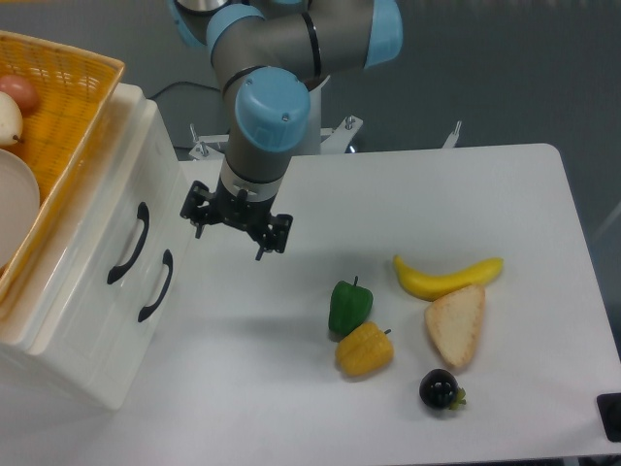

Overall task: Slide the top white drawer open
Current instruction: 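Move the gripper from above the banana toward the upper drawer handle, then lower the gripper onto the black handle of the upper drawer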

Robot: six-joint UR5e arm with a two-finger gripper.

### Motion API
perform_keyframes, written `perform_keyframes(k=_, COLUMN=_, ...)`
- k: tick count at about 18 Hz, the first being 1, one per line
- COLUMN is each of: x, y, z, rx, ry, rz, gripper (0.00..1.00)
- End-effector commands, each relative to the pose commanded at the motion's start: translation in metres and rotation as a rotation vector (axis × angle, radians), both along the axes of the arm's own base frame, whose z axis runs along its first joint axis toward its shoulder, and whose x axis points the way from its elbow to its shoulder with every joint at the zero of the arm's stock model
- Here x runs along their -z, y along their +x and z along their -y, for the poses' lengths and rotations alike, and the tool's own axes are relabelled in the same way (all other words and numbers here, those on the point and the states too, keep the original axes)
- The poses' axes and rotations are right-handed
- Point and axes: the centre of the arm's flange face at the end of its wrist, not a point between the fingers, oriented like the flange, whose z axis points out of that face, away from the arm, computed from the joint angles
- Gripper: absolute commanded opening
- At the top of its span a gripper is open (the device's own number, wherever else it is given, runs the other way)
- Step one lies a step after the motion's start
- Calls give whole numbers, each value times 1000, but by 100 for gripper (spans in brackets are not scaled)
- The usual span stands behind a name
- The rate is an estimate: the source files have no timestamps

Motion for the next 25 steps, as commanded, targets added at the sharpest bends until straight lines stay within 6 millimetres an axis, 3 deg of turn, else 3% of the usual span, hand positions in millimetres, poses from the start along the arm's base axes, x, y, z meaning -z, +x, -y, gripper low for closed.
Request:
perform_keyframes(k=13, x=-1, y=50, z=-22, rx=-1, ry=9, rz=58, gripper=100)
perform_keyframes(k=25, x=7, y=50, z=-24, rx=2, ry=10, rz=78, gripper=100)
